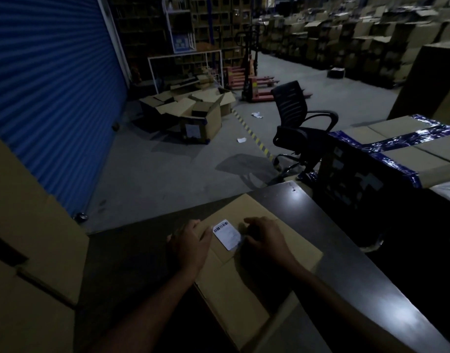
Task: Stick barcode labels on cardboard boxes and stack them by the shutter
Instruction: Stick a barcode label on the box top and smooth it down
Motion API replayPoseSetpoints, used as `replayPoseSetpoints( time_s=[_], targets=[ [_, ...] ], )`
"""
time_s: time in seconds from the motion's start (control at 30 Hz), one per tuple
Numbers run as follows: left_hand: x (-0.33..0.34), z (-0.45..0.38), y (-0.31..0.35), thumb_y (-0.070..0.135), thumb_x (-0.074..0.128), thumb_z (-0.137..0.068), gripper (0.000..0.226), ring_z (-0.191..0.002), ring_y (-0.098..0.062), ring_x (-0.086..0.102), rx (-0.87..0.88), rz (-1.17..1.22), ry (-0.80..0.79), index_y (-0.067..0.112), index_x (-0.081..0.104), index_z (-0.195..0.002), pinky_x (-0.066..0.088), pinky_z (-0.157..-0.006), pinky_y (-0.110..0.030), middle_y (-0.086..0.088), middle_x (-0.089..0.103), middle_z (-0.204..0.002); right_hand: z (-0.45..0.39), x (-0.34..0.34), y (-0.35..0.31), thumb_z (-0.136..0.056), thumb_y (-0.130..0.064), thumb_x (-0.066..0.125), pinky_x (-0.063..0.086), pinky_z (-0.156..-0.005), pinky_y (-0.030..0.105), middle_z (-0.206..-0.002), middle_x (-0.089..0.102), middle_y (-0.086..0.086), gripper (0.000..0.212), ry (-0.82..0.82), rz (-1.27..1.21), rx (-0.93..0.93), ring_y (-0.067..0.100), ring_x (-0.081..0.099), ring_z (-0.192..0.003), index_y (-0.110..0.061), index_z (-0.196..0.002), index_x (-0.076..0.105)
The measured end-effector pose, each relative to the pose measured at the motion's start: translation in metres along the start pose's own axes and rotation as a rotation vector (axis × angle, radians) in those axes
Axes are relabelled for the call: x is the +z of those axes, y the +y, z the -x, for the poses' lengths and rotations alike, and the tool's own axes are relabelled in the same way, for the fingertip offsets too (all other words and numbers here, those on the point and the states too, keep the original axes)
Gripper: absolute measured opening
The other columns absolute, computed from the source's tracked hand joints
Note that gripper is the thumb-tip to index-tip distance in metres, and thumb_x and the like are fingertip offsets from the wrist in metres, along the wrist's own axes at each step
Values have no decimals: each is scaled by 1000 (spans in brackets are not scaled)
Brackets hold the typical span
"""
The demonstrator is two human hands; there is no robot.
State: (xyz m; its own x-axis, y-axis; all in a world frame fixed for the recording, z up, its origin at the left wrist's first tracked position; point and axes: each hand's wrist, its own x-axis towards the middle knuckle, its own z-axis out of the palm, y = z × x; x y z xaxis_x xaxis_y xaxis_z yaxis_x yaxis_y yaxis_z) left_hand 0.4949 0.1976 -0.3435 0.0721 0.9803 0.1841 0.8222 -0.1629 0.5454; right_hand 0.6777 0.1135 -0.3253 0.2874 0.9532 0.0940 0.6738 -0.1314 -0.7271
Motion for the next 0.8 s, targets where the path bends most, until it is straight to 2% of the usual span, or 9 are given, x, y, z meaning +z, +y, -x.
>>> replayPoseSetpoints(
  time_s=[0.1,0.2,0.27,0.37,0.43,0.57,0.63,0.73,0.8],
  targets=[
    [-4,3,5,59,52,-92,38,-108,-16,58,-12,-39,-47,29,59,-115,36,-101,-39,5,65,-113,31,3,6,-90,-38,60,34,-96,29,-120,55,-9,41,72,224,-60,11,46,-112,-29,-130,56],
    [-4,12,19,61,51,-92,36,-112,-18,55,-26,-79,-130,31,58,-111,36,-102,-41,6,62,-114,42,-4,20,-90,-48,53,30,-91,25,-124,53,-12,45,59,332,-107,10,46,-114,-33,-132,51],
    [1,19,26,62,52,-90,36,-109,-18,56,-38,-77,-205,32,59,-109,41,-101,-40,5,62,-113,45,-23,31,-85,-55,46,28,-84,23,-118,53,-14,44,41,386,-132,9,48,-110,-37,-125,55],
    [11,32,35,63,58,-85,34,-98,-14,59,-39,114,-395,34,58,-104,50,-92,-40,5,63,-109,47,-53,45,-75,-62,38,31,-80,29,-104,56,-15,50,73,315,-59,12,51,-103,-40,-108,67],
    [16,50,47,64,61,-83,38,-94,-12,61,-13,191,-520,32,60,-105,52,-88,-37,6,62,-108,51,-63,50,-72,-63,42,29,-76,30,-92,51,-18,45,111,307,-17,15,51,-98,-42,-98,71],
    [24,73,66,57,61,-86,42,-99,-18,59,87,153,-449,22,63,-110,47,-85,-34,1,58,-109,60,-53,49,-77,-45,68,22,-72,31,-85,48,-19,16,184,322,38,15,50,-95,-42,-92,70],
    [24,73,68,58,60,-86,40,-95,-17,58,111,150,-431,24,63,-106,47,-83,-35,2,57,-106,63,-50,49,-77,-46,63,21,-71,31,-83,47,-19,17,215,327,37,14,49,-94,-42,-92,69],
    [22,72,66,55,61,-88,38,-95,-19,58,153,154,-396,20,63,-102,47,-80,-35,2,56,-103,61,-49,46,-76,-57,42,21,-73,32,-88,53,-15,36,195,345,30,12,45,-96,-44,-97,69],
    [22,71,64,56,62,-88,42,-94,-19,58,159,179,-384,17,64,-106,48,-79,-35,0,58,-104,57,-49,44,-79,-55,44,21,-73,32,-89,53,-14,33,163,360,37,12,44,-97,-46,-101,67]
  ],
)
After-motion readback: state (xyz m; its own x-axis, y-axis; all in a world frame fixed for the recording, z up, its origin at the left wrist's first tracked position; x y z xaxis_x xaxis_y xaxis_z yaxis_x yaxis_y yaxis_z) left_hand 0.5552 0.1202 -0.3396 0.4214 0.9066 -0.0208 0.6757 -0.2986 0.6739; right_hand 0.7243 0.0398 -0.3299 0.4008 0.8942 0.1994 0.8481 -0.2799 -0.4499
